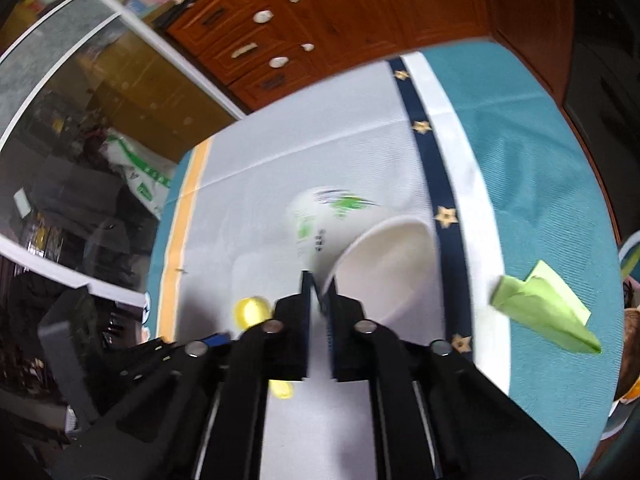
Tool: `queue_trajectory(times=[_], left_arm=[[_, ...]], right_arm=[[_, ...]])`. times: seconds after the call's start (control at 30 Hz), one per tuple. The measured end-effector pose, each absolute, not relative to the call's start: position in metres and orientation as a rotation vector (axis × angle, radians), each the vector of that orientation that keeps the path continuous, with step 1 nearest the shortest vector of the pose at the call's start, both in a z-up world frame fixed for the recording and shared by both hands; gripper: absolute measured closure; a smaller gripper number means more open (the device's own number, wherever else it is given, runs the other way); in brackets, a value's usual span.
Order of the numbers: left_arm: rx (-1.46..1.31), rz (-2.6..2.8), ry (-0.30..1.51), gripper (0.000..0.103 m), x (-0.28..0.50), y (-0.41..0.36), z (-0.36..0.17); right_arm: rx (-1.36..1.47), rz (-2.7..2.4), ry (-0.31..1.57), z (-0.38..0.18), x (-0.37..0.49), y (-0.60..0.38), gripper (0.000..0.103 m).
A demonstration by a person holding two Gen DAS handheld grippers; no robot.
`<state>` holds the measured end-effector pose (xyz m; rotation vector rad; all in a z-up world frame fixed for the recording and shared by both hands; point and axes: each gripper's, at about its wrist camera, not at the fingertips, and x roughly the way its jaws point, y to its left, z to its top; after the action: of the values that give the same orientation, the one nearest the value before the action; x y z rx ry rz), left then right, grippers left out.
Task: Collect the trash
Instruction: 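Grasp the yellow measuring spoon with the left tool while the right tool grasps the paper cup rim, then carry the spoon and paper cup over the teal bin with both tools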
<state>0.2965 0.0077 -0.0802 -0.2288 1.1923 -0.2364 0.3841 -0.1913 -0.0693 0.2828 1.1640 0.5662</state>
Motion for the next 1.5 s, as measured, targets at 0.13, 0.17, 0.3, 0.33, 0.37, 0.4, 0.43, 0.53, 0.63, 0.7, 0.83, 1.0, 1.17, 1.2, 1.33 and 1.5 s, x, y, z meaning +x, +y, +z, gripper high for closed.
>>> queue_trajectory(times=[0.13,0.17,0.3,0.33,0.37,0.4,0.43,0.53,0.63,0.7,0.83,1.0,1.17,1.2,1.33,1.5], left_arm=[[-0.227,-0.238,1.197,0.055,0.306,-0.008,-0.086],[-0.211,-0.224,1.175,0.055,0.308,-0.011,-0.085],[-0.091,-0.191,1.141,0.090,0.311,-0.024,-0.088],[-0.096,-0.213,1.142,0.093,0.310,-0.026,-0.088],[-0.084,-0.221,1.144,0.098,0.308,-0.027,-0.087],[-0.061,-0.215,1.145,0.098,0.307,-0.029,-0.087],[-0.043,-0.212,1.143,0.098,0.305,-0.030,-0.087],[-0.027,-0.200,1.144,0.098,0.301,-0.030,-0.086],[0.004,-0.178,1.127,0.098,0.294,-0.026,-0.080],[0.009,-0.173,1.117,0.098,0.290,-0.028,-0.075],[0.034,-0.172,1.078,0.098,0.280,-0.037,-0.059],[0.087,-0.186,1.019,0.098,0.263,-0.055,-0.034],[0.133,-0.226,0.983,0.098,0.247,-0.079,-0.011],[0.145,-0.238,0.976,0.098,0.244,-0.086,-0.007],[0.186,-0.298,0.963,0.098,0.238,-0.118,0.006],[0.272,-0.422,0.961,0.098,0.234,-0.181,0.017]], right_arm=[[0.260,0.568,1.125,-0.053,0.375,-0.191,0.100],[0.251,0.564,1.125,-0.052,0.374,-0.192,0.100],[0.236,0.565,1.146,-0.057,0.373,-0.193,0.100],[0.238,0.568,1.152,-0.060,0.374,-0.193,0.100],[0.240,0.569,1.157,-0.062,0.376,-0.192,0.100],[0.240,0.568,1.160,-0.064,0.377,-0.192,0.100],[0.245,0.568,1.163,-0.067,0.379,-0.191,0.100],[0.257,0.553,1.152,-0.069,0.382,-0.189,0.100],[0.277,0.568,1.122,-0.061,0.377,-0.190,0.100],[0.282,0.569,1.105,-0.053,0.372,-0.194,0.100],[0.302,0.564,1.071,-0.035,0.362,-0.208,0.100],[0.318,0.551,1.025,-0.011,0.341,-0.231,0.100],[0.346,0.524,0.970,0.010,0.313,-0.268,0.100],[0.352,0.516,0.959,0.012,0.307,-0.277,0.100],[0.387,0.467,0.923,0.020,0.285,-0.321,0.100],[0.438,0.375,0.907,0.014,0.265,-0.383,0.100]])
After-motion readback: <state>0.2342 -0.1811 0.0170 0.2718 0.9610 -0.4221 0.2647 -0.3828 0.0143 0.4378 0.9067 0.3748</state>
